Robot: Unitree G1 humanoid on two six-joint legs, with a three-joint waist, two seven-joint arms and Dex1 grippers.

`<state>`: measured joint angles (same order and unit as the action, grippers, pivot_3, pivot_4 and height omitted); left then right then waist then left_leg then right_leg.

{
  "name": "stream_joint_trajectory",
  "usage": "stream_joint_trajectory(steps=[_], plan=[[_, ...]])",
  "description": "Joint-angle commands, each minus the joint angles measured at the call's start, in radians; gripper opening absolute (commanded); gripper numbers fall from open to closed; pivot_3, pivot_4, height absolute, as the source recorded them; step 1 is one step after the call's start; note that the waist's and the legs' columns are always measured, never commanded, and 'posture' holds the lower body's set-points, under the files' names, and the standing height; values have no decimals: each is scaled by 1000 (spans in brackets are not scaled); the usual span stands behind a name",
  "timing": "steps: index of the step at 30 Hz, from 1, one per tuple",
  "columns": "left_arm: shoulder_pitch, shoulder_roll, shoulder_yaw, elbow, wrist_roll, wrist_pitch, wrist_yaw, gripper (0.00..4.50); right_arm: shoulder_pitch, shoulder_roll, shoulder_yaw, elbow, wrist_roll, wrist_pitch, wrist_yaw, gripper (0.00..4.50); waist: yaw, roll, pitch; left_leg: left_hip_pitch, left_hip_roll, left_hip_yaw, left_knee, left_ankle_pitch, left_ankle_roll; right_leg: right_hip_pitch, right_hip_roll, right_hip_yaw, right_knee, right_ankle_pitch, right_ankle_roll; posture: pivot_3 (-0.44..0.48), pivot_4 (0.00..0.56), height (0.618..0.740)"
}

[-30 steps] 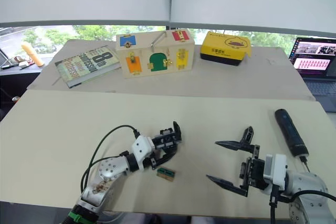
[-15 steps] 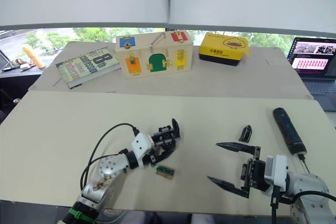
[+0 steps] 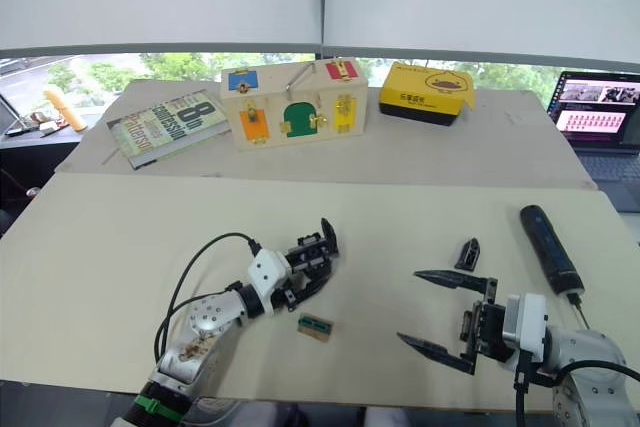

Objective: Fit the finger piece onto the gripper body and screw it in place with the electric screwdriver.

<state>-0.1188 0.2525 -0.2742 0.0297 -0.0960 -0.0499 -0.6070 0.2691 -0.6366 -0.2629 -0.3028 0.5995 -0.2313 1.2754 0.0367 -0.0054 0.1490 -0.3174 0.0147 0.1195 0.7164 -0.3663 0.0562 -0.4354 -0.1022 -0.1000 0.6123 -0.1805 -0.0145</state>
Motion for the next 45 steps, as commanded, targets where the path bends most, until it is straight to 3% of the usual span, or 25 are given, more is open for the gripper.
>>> stream_joint_trajectory(steps=[1, 15, 19, 23, 29, 33, 45], plan=[[2, 23, 21, 38, 10, -10, -10, 4403, -3, -1, -14, -15, 10, -23, 1, 4500, 0, 0, 0, 0, 0, 0, 0, 0, 0, 0, 0, 0, 0, 0, 0, 0, 150, 740], [58, 190, 139, -43, -153, 14, -209, 4403, 71, -28, -32, -92, 43, 26, -17, 4500, -14, 0, 0, -2, 0, 0, -1, 1, -2, -2, -2, -2, -1, 0, 0, 0, 150, 740], [49, 305, 165, -30, -212, 17, -379, 4403, 71, -33, -41, -90, 52, 28, -15, 4500, -16, 0, 0, -3, 0, 0, -1, 1, -2, -3, -2, -3, -1, 0, 0, 0, 150, 740], [-53, 347, 155, 82, -227, -16, -517, 4403, 50, -41, -52, -63, 60, 26, -4, 4500, -12, 1, 1, -4, 0, 0, -1, 1, -3, -4, -2, -5, -1, -1, 0, 0, 150, 740], [-286, 286, 80, 335, -190, -95, -711, 4403, 32, -71, -61, -67, 92, 63, 9, 4500, 3, 1, 1, -5, -1, 1, 3, 1, -2, -3, 4, -11, -2, 0, 1, 0, 150, 740], [-419, 184, 41, 518, -147, -176, -774, 4403, 36, -72, -53, -82, 91, 85, 8, 4500, 1, 0, 2, -6, -2, 1, 4, 1, -2, -2, 7, -11, -2, 0, 2, 0, 150, 740], [-574, 45, 28, 783, -75, -304, -843, 4403, 68, -54, -49, -119, 76, 98, -22, 4500, 0, -3, 3, -7, -2, 0, 6, 0, 0, -2, 8, -10, -3, 0, 3, 0, 150, 740]])
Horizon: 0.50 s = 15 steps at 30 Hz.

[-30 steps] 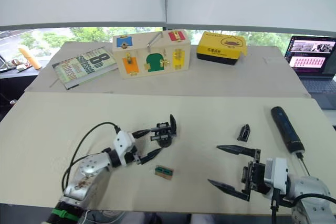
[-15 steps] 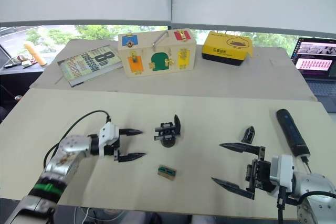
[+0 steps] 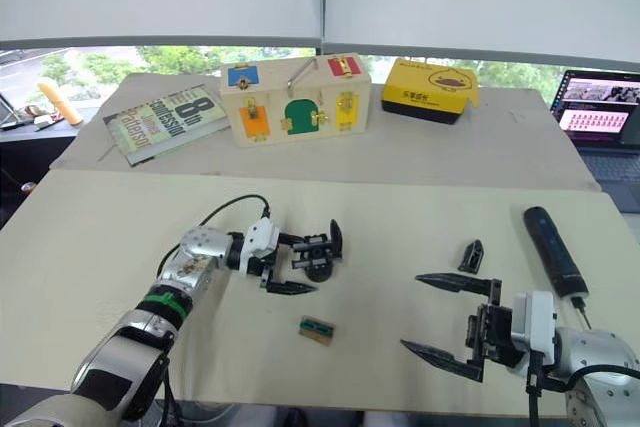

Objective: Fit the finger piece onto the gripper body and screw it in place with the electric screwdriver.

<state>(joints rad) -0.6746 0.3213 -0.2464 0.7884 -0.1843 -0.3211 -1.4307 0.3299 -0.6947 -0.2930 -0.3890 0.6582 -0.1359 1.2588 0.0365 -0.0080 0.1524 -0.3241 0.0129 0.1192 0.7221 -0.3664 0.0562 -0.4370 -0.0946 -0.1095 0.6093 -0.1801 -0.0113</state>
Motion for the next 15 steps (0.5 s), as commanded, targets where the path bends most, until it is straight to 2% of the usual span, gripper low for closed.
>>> stream_joint_trajectory(steps=[1, 4, 5, 9, 12, 15], plan=[[-20, -31, -2, 32, 18, -39, -24, 4403, 8, 4, -17, -33, 16, 2, -7, 4500, 0, 0, 0, 0, 0, 0, 0, 0, 0, 0, 0, 0, 0, 0, 0, 0, 150, 740], [-26, -56, 2, 54, 29, -61, -17, 4403, 1, 6, -8, -36, 10, 5, -16, 4500, 2, 0, 0, -1, 0, 0, 0, -1, 2, 0, -1, 0, 0, 1, 1, 0, 150, 740], [-28, -63, 5, 61, 34, -69, -11, 3860, -1, 6, -7, -36, 8, 6, -17, 4500, 3, 0, 0, -1, 0, 0, 1, -1, 2, 0, -1, 0, 0, 1, 1, 0, 150, 740], [-7, -55, 34, 64, 39, -106, 20, 2306, -5, 2, -8, -31, 6, 4, -20, 4500, 2, 0, 0, -6, 0, -2, 6, -3, 5, -1, -2, -3, -1, 1, 3, 0, 150, 740], [44, -35, 69, 10, 16, -92, 54, 2320, -7, 2, -11, -21, 3, -2, -18, 4500, -1, 0, 0, -6, 0, -3, 7, -3, 6, -1, -4, -3, -1, 2, 4, 0, 150, 740], [121, -20, 98, -129, -12, -5, 112, 2320, -10, 8, -8, -11, -3, -12, -16, 4500, -14, 1, 0, -6, 1, -3, 7, -3, 6, -1, -5, -3, 0, 2, 3, 0, 150, 740]])
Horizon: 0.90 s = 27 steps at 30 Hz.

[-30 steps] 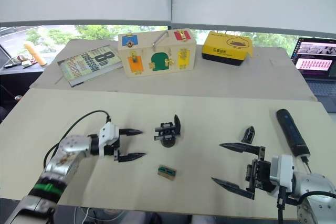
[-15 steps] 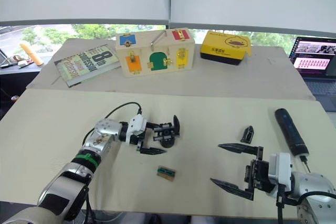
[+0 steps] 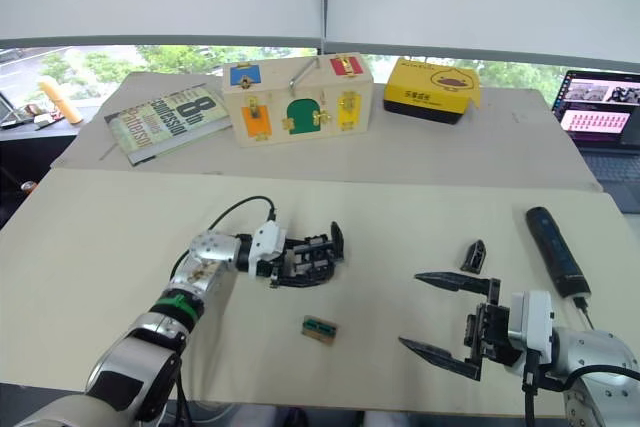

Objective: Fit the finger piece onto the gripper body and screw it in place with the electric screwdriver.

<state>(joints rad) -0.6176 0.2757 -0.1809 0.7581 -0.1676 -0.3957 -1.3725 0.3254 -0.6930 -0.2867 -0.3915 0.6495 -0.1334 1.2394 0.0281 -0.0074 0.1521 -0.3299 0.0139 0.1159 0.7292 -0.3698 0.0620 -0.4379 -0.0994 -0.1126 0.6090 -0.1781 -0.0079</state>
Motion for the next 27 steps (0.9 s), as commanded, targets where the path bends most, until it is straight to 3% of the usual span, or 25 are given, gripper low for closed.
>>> stream_joint_trajectory(steps=[1, 7, 12, 18, 27], plan=[[89, 29, 38, -147, -31, 100, 79, 2320, -7, 8, -14, -5, 4, -17, 5, 4500, -9, 0, 0, 0, 0, 0, 0, 0, 0, 0, 0, 0, 0, 0, 0, 0, 150, 740], [284, -4, 77, -599, -34, 435, 416, 2320, -18, 25, -2, 16, -7, -33, 15, 4500, -15, 0, 0, -2, 1, -1, 0, 1, -1, -1, -1, 4, 0, 0, 0, 0, 150, 740], [407, -77, 36, -803, 56, 552, 665, 2320, -35, 37, 8, 29, -16, -39, 21, 4500, -5, 0, 0, -3, -1, -2, 0, 0, -1, -1, -7, 4, 0, 0, 1, 0, 150, 740], [482, -105, -45, -900, 130, 591, 774, 2320, -45, 41, 10, 34, -20, -39, 24, 4500, 4, 0, 0, -3, -1, -2, 0, 1, -1, -1, -6, 2, 0, 0, 1, 0, 150, 740], [487, -105, -105, -880, 179, 583, 833, 2320, -61, 40, 14, 35, -25, -34, 19, 4500, 14, 1, 0, -3, -1, -2, 0, 1, -1, -1, -6, 2, 0, 0, 1, 0, 150, 740]])
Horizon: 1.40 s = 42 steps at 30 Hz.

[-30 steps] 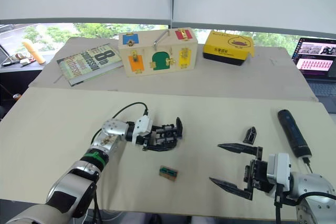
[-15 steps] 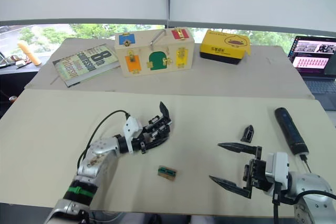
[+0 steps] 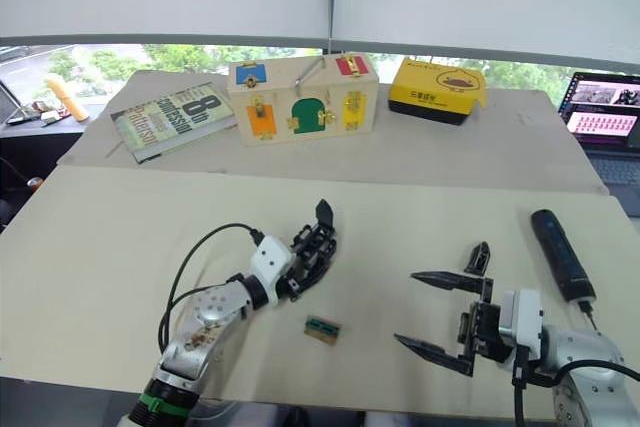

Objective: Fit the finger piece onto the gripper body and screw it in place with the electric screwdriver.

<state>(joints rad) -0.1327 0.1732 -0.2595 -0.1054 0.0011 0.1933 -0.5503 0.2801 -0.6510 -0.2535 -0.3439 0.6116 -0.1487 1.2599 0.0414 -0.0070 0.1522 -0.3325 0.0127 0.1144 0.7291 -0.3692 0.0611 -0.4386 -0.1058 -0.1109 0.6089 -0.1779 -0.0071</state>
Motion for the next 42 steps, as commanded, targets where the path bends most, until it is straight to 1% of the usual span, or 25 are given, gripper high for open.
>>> stream_joint_trajectory(steps=[1, 7, 8, 9, 10, 11, 18, 21, 23, 24, 27, 31, 33, 35, 36, 38, 39, 42], plan=[[8, -1, -26, -15, 8, -4, 13, 2320, -16, -4, -22, -11, 14, -18, 0, 4500, 0, 0, 0, 0, 0, 0, 0, 0, 0, 0, 0, 0, 0, 0, 0, 0, 150, 740], [37, 19, -16, -16, -21, 2, 0, 2320, -18, -14, -34, -21, 17, -8, -7, 4500, -1, 0, 0, 0, 0, 0, 0, 0, 0, 0, -2, -2, 0, 0, 0, 0, 150, 740], [39, 19, -12, -17, -29, 8, 0, 3340, -17, -16, -36, -23, 18, -6, -8, 4500, -2, 0, 0, 0, 0, 0, 0, 0, 0, 0, -2, -2, 0, 0, 0, 0, 150, 740], [38, 20, -13, -16, -31, 10, -3, 3695, -16, -18, -37, -25, 19, -5, -7, 4500, -2, 1, 0, 0, 0, 0, 0, 0, 0, 0, -2, -4, 0, 0, 0, 0, 150, 740], [38, 24, -17, -14, -34, 8, -10, 4148, -14, -20, -39, -26, 20, -4, -6, 4500, -2, 1, 0, 0, 0, 0, 0, 0, 0, 0, -2, -5, 0, 0, 0, 0, 150, 740], [36, 27, -20, -11, -37, 8, -17, 4470, -13, -23, -40, -24, 21, -3, -4, 4500, -2, 1, -1, 0, 0, 0, 0, 0, 0, 0, -2, -6, 0, 0, 0, 0, 150, 740], [46, 89, 25, -36, -81, 17, -57, 4470, -23, -37, -43, -18, 28, 4, -3, 4500, -7, 2, -1, 1, 1, 0, 0, 0, 0, 1, -2, -6, 0, 0, 0, 0, 150, 740], [54, 152, 55, -18, -137, -37, -149, 4470, -29, -37, -39, -17, 26, 6, -4, 4500, -11, 2, -1, 1, 1, 0, 0, 0, -1, 0, -2, -6, 1, -1, -1, 0, 150, 740], [30, 181, 98, 27, -173, -92, -191, 4470, -32, -35, -36, -14, 25, 5, -3, 4500, -12, 2, -1, 2, 1, 0, 0, 1, -1, 0, -2, -7, 1, -1, -2, 0, 150, 740], [12, 207, 115, 52, -207, -102, -247, 4470, -35, -34, -35, -13, 26, 4, -2, 4500, -12, 2, -1, 2, 1, -1, 0, 1, -1, 0, -2, -7, 2, -1, -2, 0, 150, 740], [-48, 292, 117, 136, -221, -145, -378, 4470, -44, -34, -31, -12, 29, 8, 1, 4500, -13, 3, -1, 1, 1, -1, 0, 1, -1, 0, -2, -9, 2, -1, -2, 0, 150, 740], [-166, 368, 110, 271, -280, -145, -595, 4470, -45, -44, -38, -6, 35, 14, 16, 4500, -12, 3, -1, 1, 0, -1, 0, 1, -2, 0, 2, -10, 2, -1, -2, 0, 150, 740], [-250, 362, 103, 381, -283, -187, -674, 4470, -50, -47, -40, -1, 36, 16, 19, 4500, -11, 3, -1, 0, 0, -1, 1, 1, -2, 0, 3, -10, 2, -1, -2, 0, 150, 740], [-332, 337, 98, 500, -264, -246, -715, 4470, -51, -49, -41, -1, 35, 18, 19, 4500, -9, 3, -1, -1, -2, 0, 2, 1, -2, 0, 5, -10, 1, -1, -2, 0, 150, 740], [-380, 310, 92, 572, -253, -283, -733, 4470, -48, -48, -41, -7, 34, 19, 16, 4500, -7, 3, -1, -1, -2, -1, 2, 1, -2, 1, 6, -11, 1, -1, -1, 0, 150, 740], [-452, 263, 90, 680, -257, -291, -775, 4470, -42, -47, -42, -16, 35, 22, 12, 4500, -5, 3, -1, -2, -3, -1, 3, 2, -2, 1, 7, -10, 1, -1, -1, 0, 150, 740], [-476, 246, 94, 719, -262, -290, -795, 4470, -40, -46, -42, -19, 36, 24, 10, 4500, -6, 3, -1, -2, -3, -1, 3, 2, -3, 1, 8, -10, 1, -1, -1, 0, 150, 740], [-539, 211, 55, 833, -206, -418, -875, 4470, -28, -47, -37, -30, 38, 28, 11, 4500, -13, 3, -1, -2, -4, 0, 2, 2, -3, 1, 10, -10, 1, -1, 0, 0, 150, 740]])
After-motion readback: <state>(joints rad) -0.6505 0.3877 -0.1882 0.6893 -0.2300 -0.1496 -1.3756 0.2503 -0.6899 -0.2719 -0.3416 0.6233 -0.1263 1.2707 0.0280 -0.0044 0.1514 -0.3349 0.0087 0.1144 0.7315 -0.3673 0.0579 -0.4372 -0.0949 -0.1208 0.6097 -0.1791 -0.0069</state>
